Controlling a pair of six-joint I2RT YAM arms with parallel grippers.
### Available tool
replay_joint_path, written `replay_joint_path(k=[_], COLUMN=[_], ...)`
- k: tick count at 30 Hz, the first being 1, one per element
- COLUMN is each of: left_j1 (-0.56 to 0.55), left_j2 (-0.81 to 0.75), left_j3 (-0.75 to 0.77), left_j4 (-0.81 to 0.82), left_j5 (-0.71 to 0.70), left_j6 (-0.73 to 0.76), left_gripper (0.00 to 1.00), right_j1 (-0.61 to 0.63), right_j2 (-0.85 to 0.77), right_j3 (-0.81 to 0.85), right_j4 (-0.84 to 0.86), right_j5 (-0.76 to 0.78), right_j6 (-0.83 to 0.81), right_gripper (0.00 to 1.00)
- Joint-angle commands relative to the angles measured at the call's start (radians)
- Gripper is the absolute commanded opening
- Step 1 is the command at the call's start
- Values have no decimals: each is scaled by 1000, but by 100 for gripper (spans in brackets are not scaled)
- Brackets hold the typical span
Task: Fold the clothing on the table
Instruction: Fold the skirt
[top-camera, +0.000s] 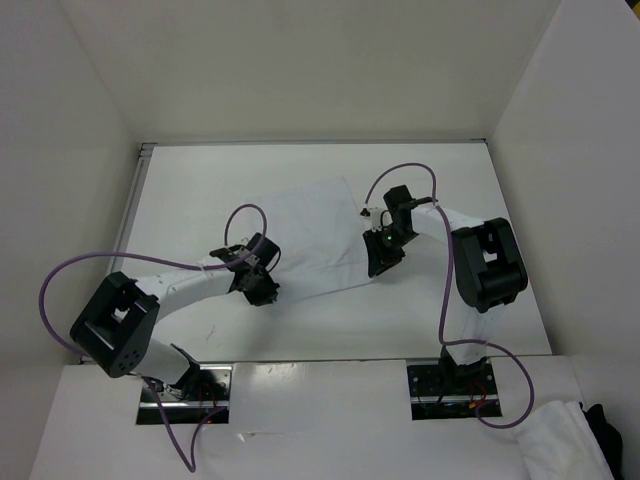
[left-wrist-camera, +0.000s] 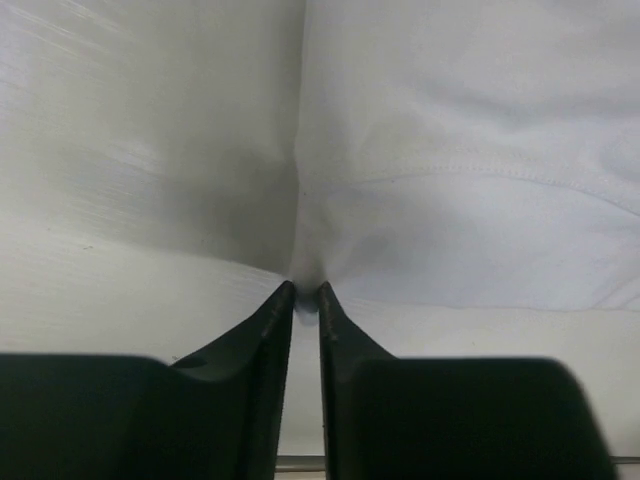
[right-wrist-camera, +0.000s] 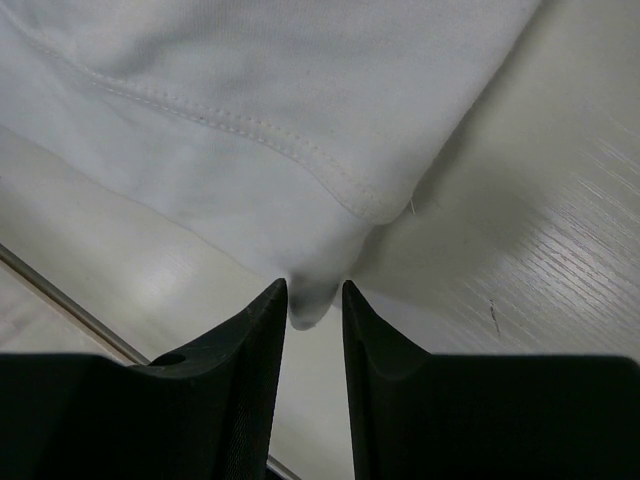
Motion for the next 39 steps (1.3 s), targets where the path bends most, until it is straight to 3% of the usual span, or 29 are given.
replay_joint_path(k=[1,4,5,8,9,17,26,32,35,39], left_j1=[-7,-7,-7,-7,-7,-7,-7,-16,-16,-16], left_j2=[9,9,9,9,9,-224,-514,-776,-781,-683], left_j3=[11,2,2,2,11,61,-17,-6,41,138], left_j4=[33,33,33,-8,-22,-157,-220,-313,-335,-310], left_j5=[16,25,25,25,14,-17,193,244,244,175], left_j6=[22,22,22,22,22,56,45,-34,-35,17], left_gripper=[20,11,0,0,0,0,0,0,0,0], right_j1=[2,2,2,2,2,2,2,-10,-10,-10], right_j2=[-44,-44,-44,-66,-75,-159,-305,-421,-446,-328], right_j3=[13,13,13,13,13,147,136,191,226,292], right_j4=[-21,-21,-21,-21,-34,-232,-493,-607,-607,-607], right_j5=[2,2,11,11,11,-21,-38,-38,-73,-223], right_j6=[-6,-6,-6,-6,-6,-162,-382,-478,-468,-443], right_gripper=[34,29,26,10,0,0,0,0,0,0])
